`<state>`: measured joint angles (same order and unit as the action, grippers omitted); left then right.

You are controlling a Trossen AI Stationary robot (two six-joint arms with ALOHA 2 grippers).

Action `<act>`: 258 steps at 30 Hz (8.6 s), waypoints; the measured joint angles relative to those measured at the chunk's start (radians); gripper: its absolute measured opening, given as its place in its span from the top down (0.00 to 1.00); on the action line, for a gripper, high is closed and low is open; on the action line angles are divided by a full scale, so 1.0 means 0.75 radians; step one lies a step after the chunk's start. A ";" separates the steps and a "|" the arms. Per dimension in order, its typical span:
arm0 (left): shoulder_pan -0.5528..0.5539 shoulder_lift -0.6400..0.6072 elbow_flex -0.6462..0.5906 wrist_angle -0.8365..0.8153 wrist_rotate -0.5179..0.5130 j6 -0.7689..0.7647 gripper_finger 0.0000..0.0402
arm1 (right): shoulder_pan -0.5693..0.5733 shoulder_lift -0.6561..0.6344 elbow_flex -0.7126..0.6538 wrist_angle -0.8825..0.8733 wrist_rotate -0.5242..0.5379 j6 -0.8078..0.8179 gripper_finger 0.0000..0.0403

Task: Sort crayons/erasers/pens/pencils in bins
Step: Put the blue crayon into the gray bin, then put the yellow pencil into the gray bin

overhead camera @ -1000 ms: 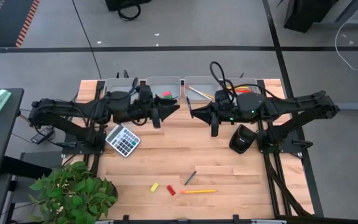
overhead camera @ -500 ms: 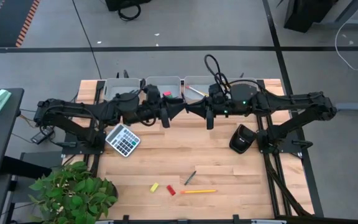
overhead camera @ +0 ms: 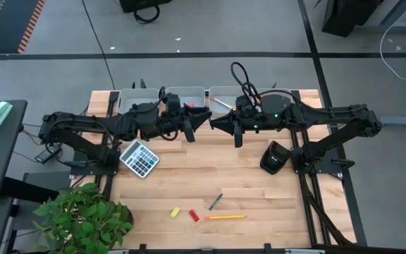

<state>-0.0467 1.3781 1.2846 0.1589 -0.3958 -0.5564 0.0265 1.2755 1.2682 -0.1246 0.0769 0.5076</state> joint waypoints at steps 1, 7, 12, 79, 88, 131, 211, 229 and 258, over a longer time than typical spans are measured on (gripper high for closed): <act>0.000 0.000 0.000 0.000 -0.001 0.000 0.66 | -0.003 0.000 0.000 0.000 -0.001 0.000 0.94; 0.000 0.000 0.000 -0.001 -0.002 0.001 0.72 | -0.019 0.000 0.000 0.000 -0.001 0.001 0.94; 0.000 0.013 0.001 -0.002 -0.002 0.008 0.77 | -0.026 0.000 0.000 0.000 -0.011 0.004 0.94; 0.692 -0.116 0.000 -1.537 -0.191 -0.145 0.88 | -0.175 -0.282 0.000 -0.512 -0.185 -0.229 0.67; 0.817 0.069 0.001 -1.683 -0.099 0.057 0.90 | -0.286 -0.325 0.000 -0.551 -0.148 -0.270 0.67; 1.249 0.361 0.000 -1.577 0.518 0.760 0.86 | -0.406 -0.109 0.000 -0.676 0.100 0.197 0.67; -0.566 0.259 0.001 -0.715 0.168 -0.428 0.98 | 0.807 0.488 -0.423 -0.041 0.211 0.374 0.68; -0.609 0.259 0.001 -0.706 0.174 -0.467 0.98 | 0.808 0.794 -0.286 0.082 0.134 0.141 0.67; -0.633 0.259 0.001 -0.694 0.220 -0.806 0.93 | 0.770 0.875 -0.232 -0.193 -0.093 0.066 0.77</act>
<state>-0.5213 1.5726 1.2854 -0.3614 -0.2310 -1.1608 0.6037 1.9320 1.0943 -0.2694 0.0068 0.5568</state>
